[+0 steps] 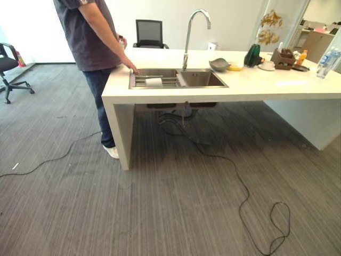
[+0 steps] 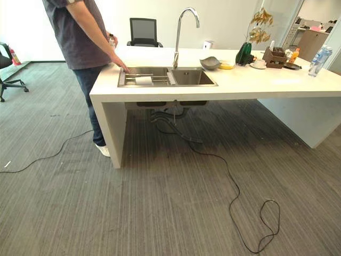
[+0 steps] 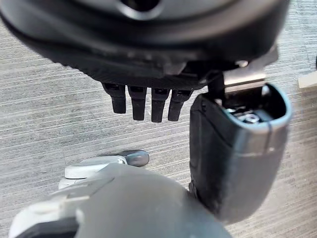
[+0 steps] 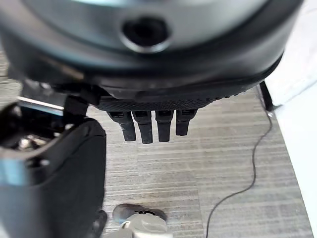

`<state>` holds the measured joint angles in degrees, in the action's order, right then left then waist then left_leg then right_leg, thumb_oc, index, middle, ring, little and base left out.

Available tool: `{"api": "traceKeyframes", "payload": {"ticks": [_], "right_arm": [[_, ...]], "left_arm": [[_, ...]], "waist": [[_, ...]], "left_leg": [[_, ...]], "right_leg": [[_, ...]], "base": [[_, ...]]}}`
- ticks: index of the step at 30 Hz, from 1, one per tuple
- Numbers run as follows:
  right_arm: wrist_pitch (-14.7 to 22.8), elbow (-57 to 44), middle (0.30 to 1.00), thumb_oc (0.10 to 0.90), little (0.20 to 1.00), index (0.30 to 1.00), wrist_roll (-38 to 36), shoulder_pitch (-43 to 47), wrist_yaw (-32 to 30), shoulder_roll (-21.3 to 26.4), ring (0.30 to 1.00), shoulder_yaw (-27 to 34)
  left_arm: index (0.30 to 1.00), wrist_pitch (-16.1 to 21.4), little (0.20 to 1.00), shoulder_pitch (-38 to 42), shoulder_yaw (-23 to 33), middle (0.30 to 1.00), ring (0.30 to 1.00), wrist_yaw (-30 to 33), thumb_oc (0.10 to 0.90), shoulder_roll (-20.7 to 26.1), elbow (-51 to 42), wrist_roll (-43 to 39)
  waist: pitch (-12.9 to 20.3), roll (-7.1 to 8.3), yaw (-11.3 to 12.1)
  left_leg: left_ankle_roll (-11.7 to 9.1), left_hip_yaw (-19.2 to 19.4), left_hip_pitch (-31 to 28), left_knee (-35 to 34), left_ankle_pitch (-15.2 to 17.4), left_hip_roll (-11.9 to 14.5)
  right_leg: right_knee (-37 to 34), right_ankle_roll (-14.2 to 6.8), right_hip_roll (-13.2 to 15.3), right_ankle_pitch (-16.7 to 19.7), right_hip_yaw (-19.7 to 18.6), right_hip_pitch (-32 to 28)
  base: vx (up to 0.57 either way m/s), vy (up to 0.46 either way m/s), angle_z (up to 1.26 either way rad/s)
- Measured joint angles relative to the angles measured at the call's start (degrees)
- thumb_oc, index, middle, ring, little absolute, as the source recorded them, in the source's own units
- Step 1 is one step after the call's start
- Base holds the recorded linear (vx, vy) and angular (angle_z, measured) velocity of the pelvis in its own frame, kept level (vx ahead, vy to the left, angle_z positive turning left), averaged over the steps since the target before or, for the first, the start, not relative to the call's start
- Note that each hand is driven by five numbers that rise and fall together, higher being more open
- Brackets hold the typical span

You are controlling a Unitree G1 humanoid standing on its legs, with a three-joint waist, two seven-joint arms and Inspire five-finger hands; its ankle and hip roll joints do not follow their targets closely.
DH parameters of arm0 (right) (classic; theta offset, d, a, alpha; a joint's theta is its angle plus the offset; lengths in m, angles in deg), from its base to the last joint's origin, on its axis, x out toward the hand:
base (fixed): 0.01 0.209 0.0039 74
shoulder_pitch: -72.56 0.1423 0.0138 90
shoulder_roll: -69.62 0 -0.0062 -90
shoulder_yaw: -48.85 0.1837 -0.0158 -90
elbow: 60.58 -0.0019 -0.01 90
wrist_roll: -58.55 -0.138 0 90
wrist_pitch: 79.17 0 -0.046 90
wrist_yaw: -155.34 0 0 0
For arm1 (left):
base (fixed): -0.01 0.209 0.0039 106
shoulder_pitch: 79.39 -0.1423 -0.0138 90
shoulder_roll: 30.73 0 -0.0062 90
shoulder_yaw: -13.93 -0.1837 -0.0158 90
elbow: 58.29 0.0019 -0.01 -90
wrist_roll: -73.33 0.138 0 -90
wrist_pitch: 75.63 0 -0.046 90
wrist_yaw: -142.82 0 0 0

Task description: Place the dishes in the dishwasher.

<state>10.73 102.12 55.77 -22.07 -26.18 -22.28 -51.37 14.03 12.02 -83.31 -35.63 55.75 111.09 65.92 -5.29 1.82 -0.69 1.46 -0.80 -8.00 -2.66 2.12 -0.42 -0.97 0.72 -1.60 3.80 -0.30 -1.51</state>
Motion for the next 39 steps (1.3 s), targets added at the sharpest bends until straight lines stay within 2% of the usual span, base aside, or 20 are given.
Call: {"api": "traceKeyframes", "payload": {"ticks": [7, 8, 16, 20, 23, 29, 33, 37, 38, 39], "right_arm": [[2.1, -2.4, 0.900, 0.800, 0.900, 0.900, 2.8, 1.9, -1.1, 0.0, 0.900, -0.1], [2.4, -2.2, 0.900, 0.800, 0.900, 0.900, 2.8, 2.1, -1.4, 0.1, 0.900, -0.5], [4.2, -3.2, 0.900, 0.800, 0.900, 0.900, 2.7, 2.7, -3.2, -0.1, 0.900, -0.6], [4.6, -3.1, 0.900, 0.800, 0.900, 0.900, 2.6, 2.5, -4.2, -0.2, 0.900, -0.5], [4.6, -2.2, 0.900, 0.800, 0.900, 0.900, -1.7, 2.5, -4.1, -0.7, 0.900, 3.0], [4.9, -3.4, 0.900, 0.800, 0.900, 0.900, -21.0, 4.2, -1.2, -0.9, 0.900, 6.5], [5.1, -3.2, 0.900, 0.800, 0.900, 0.900, -24.0, 4.9, 0.8, -1.0, 0.900, 6.8], [4.3, -3.0, 0.900, 0.800, 0.900, 0.900, -24.4, 5.9, 2.9, -0.5, 0.900, 5.8], [3.9, -3.0, 0.900, 0.800, 0.900, 0.900, -24.4, 6.7, 3.5, -0.3, 0.900, 5.6], [3.8, -2.8, 0.900, 0.800, 0.900, 0.900, -24.4, 7.3, 3.8, -0.6, 0.900, 5.7]], "left_arm": [[0.900, 1.0, 0.900, 0.8, 2.3, 0.900, 0.900, 1.1, 0.800, -0.3, -1.6, -1.0], [0.900, 1.0, 0.900, 0.7, 4.0, 0.900, 0.900, 1.4, 0.800, -0.6, -1.5, -1.1], [0.900, 1.1, 0.900, 0.0, 4.2, 0.900, 0.900, 3.2, 0.800, -1.2, -1.7, -2.9], [0.900, 1.0, 0.900, -0.3, 6.0, 0.900, 0.900, 4.5, 0.800, -2.0, -1.4, -4.8], [0.900, 0.9, 0.900, -0.4, 6.4, 0.900, 0.900, 4.8, 0.800, -2.2, -1.4, -7.4], [0.900, 0.9, 0.900, 1.6, 4.2, 0.900, 0.900, 4.2, 0.800, -2.5, -1.7, -10.1], [0.900, 1.3, 0.900, 1.3, 3.6, 0.900, 0.900, 3.0, 0.800, -3.1, -2.7, -10.3], [0.900, 1.4, 0.900, 0.9, 6.3, 0.900, 0.900, 1.2, 0.800, -3.8, -2.5, -13.7], [0.900, 1.5, 0.900, 0.7, 6.7, 0.900, 0.900, 0.7, 0.800, -3.8, -1.7, -15.3], [0.900, 1.5, 0.900, 1.4, 7.3, 0.900, 0.900, 0.6, 0.800, -3.5, -1.2, -16.7]], "waist": [[-2.4, -1.98, -0.1], [-2.7, -2.21, -0.2], [-3.1, -1.74, -0.3], [-3.0, -1.75, -0.8], [-3.0, -1.87, -1.2], [-2.7, -2.14, -1.4], [-2.5, -3.07, -1.4], [-2.2, -3.50, -1.3], [-2.3, -3.37, -1.2], [-2.7, -2.37, -1.3]], "left_leg": [[-0.2, 0.0, -2.1, -2.5, -0.7, -0.1], [-0.2, -0.1, -2.3, -2.5, -0.7, 0.0], [-0.5, -0.2, -3.2, -2.5, -0.5, 0.1], [-0.5, -0.2, -3.3, -2.8, -0.5, 0.1], [-0.6, 0.0, -2.8, -2.5, -0.5, 0.2], [-0.7, 0.1, -1.2, -2.4, -0.6, 0.2], [-0.7, -0.2, -1.3, -2.5, -0.6, 0.3], [-0.8, -0.4, -1.8, -2.5, -0.5, 0.4], [-1.5, -0.5, -1.0, -1.1, -0.3, 0.4], [-3.2, -1.0, 1.4, 3.7, 1.2, -0.2]], "right_leg": [[-4.6, 0.3, 0.0, 2.0, -0.2, -3.2], [-4.6, 0.3, -0.1, 2.0, -0.4, -3.3], [-4.7, 0.3, -0.2, 1.9, -1.1, -4.2], [-4.7, 0.1, -0.3, 1.8, -1.2, -4.2], [-4.8, 0.4, -0.4, 2.0, -1.4, -3.6], [-4.7, 0.6, -0.4, 2.2, -1.5, -2.1], [-4.7, 0.6, -0.5, 2.0, -1.2, -2.3], [-4.8, 0.7, -0.6, 1.9, -1.2, -2.8], [-4.7, 0.6, -0.8, 1.5, -1.2, -2.7], [-4.9, 0.9, -0.2, 1.2, -2.5, -2.6]], "base": [[0.00, 0.000, 0.00], [0.00, 0.000, 0.00], [0.00, -0.002, -0.01], [0.05, -0.045, -0.01], [0.01, -0.058, -0.04], [0.00, -0.029, 0.00], [0.10, -0.040, 0.04], [0.06, -0.066, 0.03], [-0.05, -0.081, 0.11], [-0.05, -0.133, 0.33]]}}
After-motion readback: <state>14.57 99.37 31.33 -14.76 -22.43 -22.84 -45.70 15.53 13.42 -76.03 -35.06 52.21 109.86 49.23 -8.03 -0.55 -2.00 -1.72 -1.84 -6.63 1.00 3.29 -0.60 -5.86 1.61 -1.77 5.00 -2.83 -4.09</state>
